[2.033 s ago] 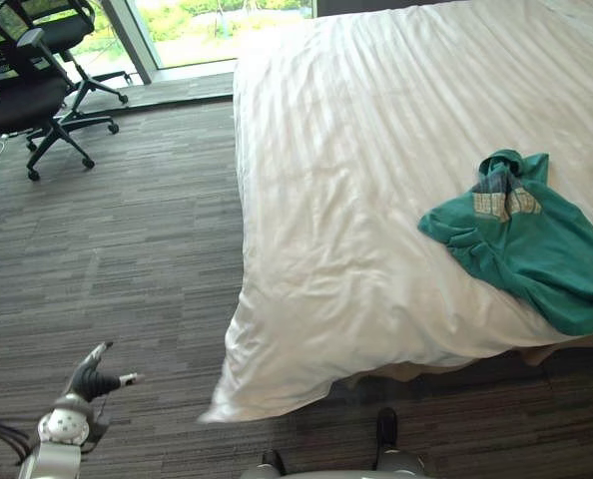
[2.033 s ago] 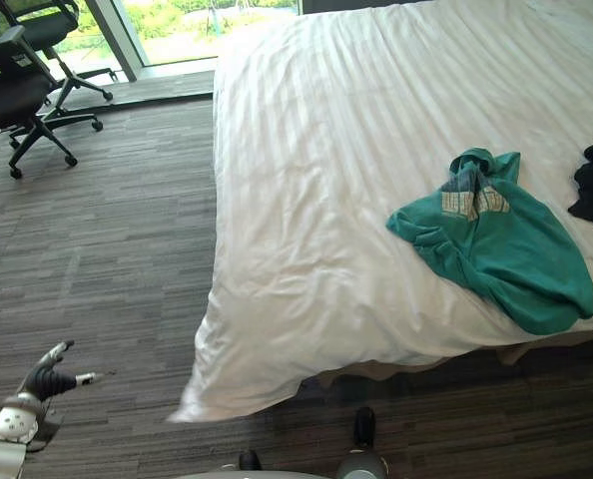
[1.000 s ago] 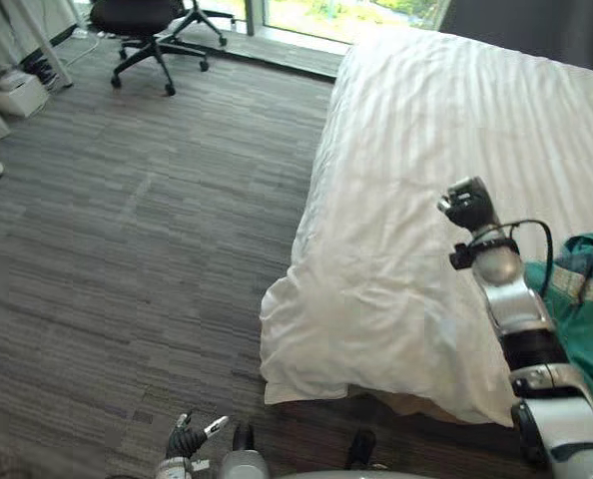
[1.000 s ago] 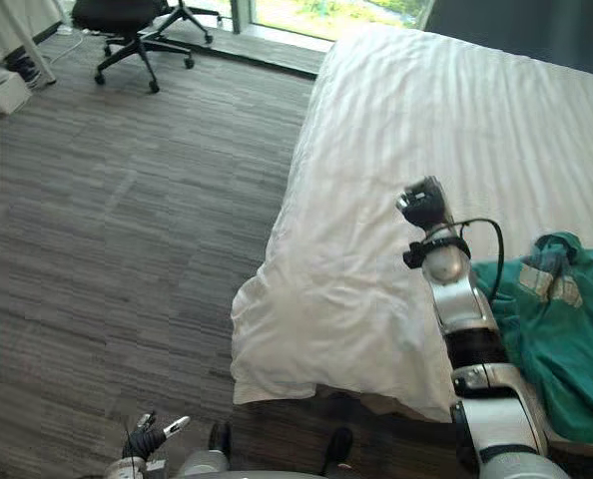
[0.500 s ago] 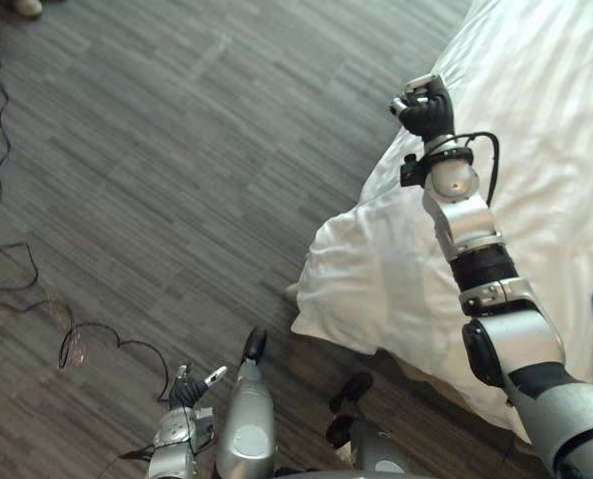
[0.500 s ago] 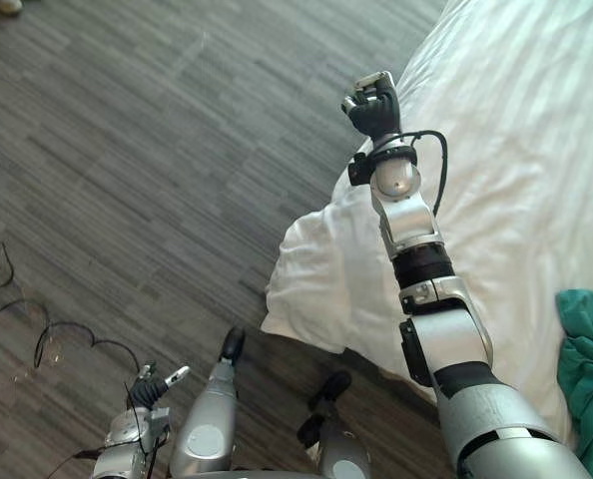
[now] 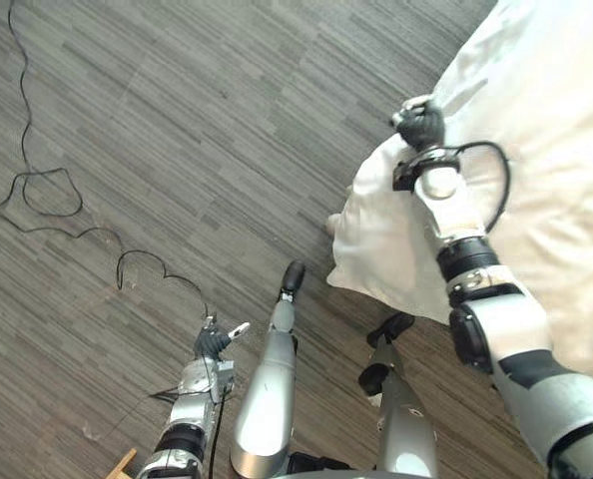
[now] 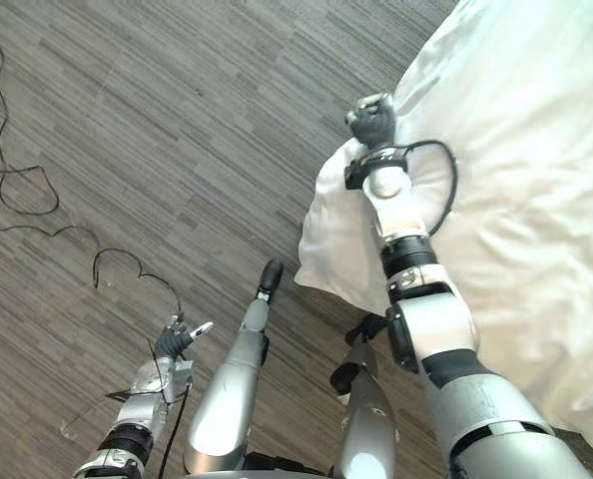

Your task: Tidy the bed and pick cloth on bed and put in laundry

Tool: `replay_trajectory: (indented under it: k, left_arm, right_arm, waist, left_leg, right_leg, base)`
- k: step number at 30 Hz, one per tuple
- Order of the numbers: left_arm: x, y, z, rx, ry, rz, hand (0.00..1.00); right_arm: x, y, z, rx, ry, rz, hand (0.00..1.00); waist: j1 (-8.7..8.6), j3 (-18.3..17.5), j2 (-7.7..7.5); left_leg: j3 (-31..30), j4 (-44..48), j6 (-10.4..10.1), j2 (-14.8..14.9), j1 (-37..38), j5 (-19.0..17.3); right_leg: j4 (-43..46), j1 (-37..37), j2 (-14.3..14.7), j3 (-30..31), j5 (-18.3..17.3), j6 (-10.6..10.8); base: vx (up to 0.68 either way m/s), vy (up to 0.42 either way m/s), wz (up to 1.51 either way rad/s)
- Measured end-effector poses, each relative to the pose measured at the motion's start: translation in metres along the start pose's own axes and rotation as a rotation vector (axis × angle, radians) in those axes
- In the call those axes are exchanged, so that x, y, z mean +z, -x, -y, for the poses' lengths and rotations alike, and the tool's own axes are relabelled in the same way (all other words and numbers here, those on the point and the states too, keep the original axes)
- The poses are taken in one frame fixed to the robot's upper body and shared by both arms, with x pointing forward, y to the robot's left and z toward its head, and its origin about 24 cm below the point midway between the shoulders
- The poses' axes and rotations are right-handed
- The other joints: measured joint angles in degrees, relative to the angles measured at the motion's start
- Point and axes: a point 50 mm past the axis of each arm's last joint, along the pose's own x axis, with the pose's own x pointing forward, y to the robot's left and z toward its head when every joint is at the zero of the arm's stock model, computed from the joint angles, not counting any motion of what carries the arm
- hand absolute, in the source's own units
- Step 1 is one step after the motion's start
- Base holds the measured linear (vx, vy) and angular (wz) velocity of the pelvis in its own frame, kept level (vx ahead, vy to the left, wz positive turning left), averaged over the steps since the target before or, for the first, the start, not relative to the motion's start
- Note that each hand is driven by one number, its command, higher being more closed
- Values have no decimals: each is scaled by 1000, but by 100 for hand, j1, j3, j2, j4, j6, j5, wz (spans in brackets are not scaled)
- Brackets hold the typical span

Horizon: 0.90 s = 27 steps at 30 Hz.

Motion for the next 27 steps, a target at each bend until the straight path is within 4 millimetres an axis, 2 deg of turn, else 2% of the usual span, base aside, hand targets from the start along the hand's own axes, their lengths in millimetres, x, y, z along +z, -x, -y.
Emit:
replay_trajectory:
  k: [1, 3, 4, 6, 9, 11, 12, 14, 15, 16, 17, 19, 21, 24, 27]
  left_arm:
    - [0, 0, 0, 0, -1, 1, 0]
    - [-1, 0, -1, 2, -11, -8, 0]
    - [-1, 0, -1, 1, -18, -8, 0]
    - [-4, 1, 1, -8, -49, -18, 0]
    - [-14, 3, 4, -28, -88, -57, 0]
    - [-26, 7, 4, -31, -116, -105, 0]
    - [-38, 11, 1, -28, -131, -154, 0]
    - [-50, 15, 0, -25, -142, -199, 0]
    - [-57, 18, -2, -20, -149, -231, 0]
    - [-64, 21, -2, -25, -172, -258, 0]
    - [-66, 22, -4, -16, -179, -264, 0]
    - [-67, 22, -4, -9, -181, -266, 0]
    - [-66, 22, -5, -5, -183, -264, 0]
    - [-66, 22, -3, -10, -193, -264, 0]
    - [-66, 22, 0, -16, -189, -259, 0]
  right_arm:
    - [-19, 11, -10, 42, 11, -48, 100]
    - [-67, 56, -48, 228, 31, -160, 100]
    - [-77, 67, -54, 272, 25, -191, 100]
    - [-110, 109, -74, 428, 12, -299, 100]
    - [-125, 140, -93, 581, -18, -365, 100]
    - [-119, 150, -109, 679, -46, -342, 100]
    - [-101, 150, -120, 734, -97, -274, 100]
    - [-75, 143, -127, 748, -195, -189, 100]
    - [-51, 135, -130, 752, -291, -113, 100]
    - [-15, 124, -130, 760, -378, 10, 100]
    - [9, 117, -128, 750, -450, 97, 100]
    - [40, 106, -123, 717, -547, 207, 100]
    - [90, 86, -107, 625, -701, 379, 100]
    - [120, 65, -80, 495, -765, 483, 100]
    - [120, 45, -62, 371, -737, 469, 100]
  waist:
    - [-50, -4, -18]
    - [-201, -45, -137]
    - [-248, -70, -180]
    - [-404, -173, -351]
    - [-493, -291, -476]
    - [-494, -503, -532]
    - [-492, -709, -575]
    - [-507, -875, -595]
    - [-554, -1011, -594]
    - [-632, -1175, -601]
    - [-626, -1242, -605]
    - [-636, -1297, -596]
    - [-668, -1314, -561]
    - [-690, -1290, -467]
    - [-751, -1191, -216]
  left_leg:
    - [55, 0, 4, -14, 44, -3]
    - [234, -8, 108, -12, 239, -93]
    - [286, -8, 114, -2, 273, -118]
    - [450, -46, 115, 44, 427, -162]
    - [580, -85, 75, 152, 657, -191]
    - [623, -176, 35, 245, 765, -214]
    - [688, -225, 19, 302, 832, -215]
    - [734, -243, 12, 327, 932, -211]
    - [768, -243, 11, 333, 989, -213]
    - [840, -247, 11, 327, 1066, -213]
    - [917, -247, 3, 323, 1121, -219]
    - [985, -247, 1, 316, 1170, -222]
    - [1055, -236, 1, 315, 1208, -222]
    - [1098, -224, 3, 305, 1139, -220]
    - [1187, -177, 6, 257, 1015, -217]
  right_leg:
    - [0, 30, -19, 29, 0, 0]
    - [-7, 99, -36, 213, -3, 4]
    - [-8, 100, -34, 264, -2, 12]
    - [-24, 115, 11, 423, -23, 48]
    - [-110, 284, 112, 513, -23, 45]
    - [-142, 327, 208, 554, -35, 20]
    - [-204, 361, 277, 600, -19, -8]
    - [-241, 426, 308, 626, -7, -22]
    - [-241, 465, 313, 665, -8, -22]
    - [-241, 490, 308, 743, -5, -21]
    - [-244, 495, 306, 809, 15, -16]
    - [-246, 500, 304, 875, 30, -9]
    - [-250, 492, 295, 925, 77, -35]
    - [-251, 393, 291, 990, 141, -42]
    - [-251, 233, 265, 1117, 230, -50]
  base:
    - [53, 43, -15]
    - [32, 35, -32]
    - [7, 10, -43]
    - [-8, -10, -42]
    - [-3, -33, -29]
    - [10, -59, -22]
    - [22, -49, -20]
    - [27, -38, -16]
    - [18, -12, -15]
    - [20, -5, -25]
    - [16, 0, -26]
    - [3, 2, -21]
    - [-19, 7, -16]
    - [-32, 12, -8]
    - [-35, 22, -15]
